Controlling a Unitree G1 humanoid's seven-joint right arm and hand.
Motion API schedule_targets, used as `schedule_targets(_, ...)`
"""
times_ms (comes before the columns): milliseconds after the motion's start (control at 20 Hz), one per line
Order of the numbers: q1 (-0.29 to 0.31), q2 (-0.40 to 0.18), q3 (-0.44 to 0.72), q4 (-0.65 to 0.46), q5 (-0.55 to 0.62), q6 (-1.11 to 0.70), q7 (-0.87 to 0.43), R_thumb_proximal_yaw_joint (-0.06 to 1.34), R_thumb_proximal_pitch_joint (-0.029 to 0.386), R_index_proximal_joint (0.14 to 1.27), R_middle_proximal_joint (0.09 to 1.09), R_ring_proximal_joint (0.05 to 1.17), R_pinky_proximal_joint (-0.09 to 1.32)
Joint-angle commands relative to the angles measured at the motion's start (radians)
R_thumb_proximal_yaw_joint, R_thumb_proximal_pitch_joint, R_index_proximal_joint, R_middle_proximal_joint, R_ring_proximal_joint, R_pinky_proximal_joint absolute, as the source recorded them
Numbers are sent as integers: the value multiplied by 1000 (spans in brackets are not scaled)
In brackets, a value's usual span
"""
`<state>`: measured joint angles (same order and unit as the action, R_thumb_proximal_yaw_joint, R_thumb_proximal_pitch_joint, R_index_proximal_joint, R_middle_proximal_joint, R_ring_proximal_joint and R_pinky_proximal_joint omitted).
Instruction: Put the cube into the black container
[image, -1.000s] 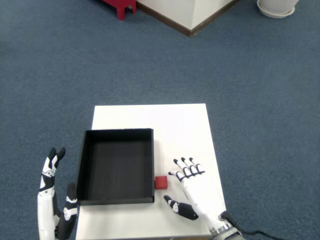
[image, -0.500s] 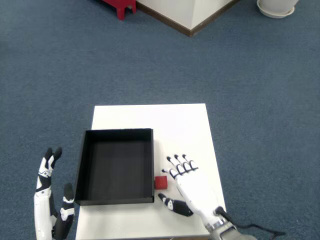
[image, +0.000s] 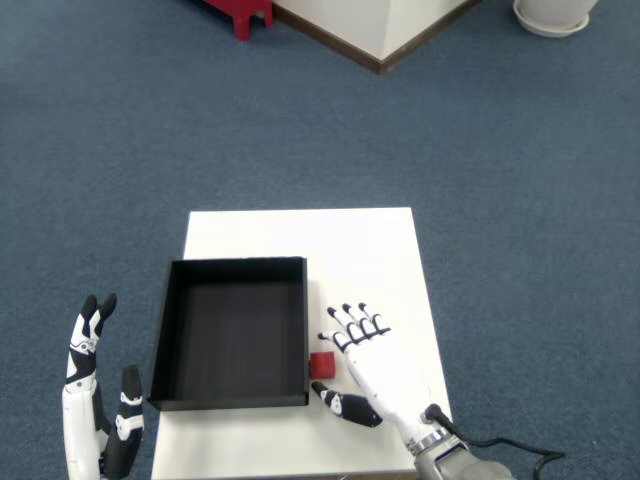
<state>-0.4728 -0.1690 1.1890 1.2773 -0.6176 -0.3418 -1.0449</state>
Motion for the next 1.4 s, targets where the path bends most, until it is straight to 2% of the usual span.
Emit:
schedule_targets(50, -45, -9, -8, -20, 27, 15, -17, 680, 68, 423, 117, 64, -70)
schedule_targets(600, -39, -10, -3, 29, 31, 6, -35, 718, 87, 492, 122, 63, -73)
schedule_targets(900, -28, -10, -6, 58, 36, -19, -53, 774, 102, 655, 136, 71, -74)
schedule_targets(1050, -19, -11, -9, 74, 39, -47, -74, 867, 120, 852, 151, 81, -69)
schedule_targets(1100, -14, -11, -8, 77, 39, -57, -87, 894, 124, 874, 156, 86, -66)
schedule_targets(1150, -11, -12, -8, 78, 38, -64, -96, 902, 125, 861, 159, 89, -64)
schedule_targets(1250, -5, -13, -6, 82, 36, -78, -117, 907, 125, 747, 161, 93, -62)
schedule_targets(1400, -5, -13, -6, 83, 36, -96, -138, 900, 124, 718, 158, 92, -63)
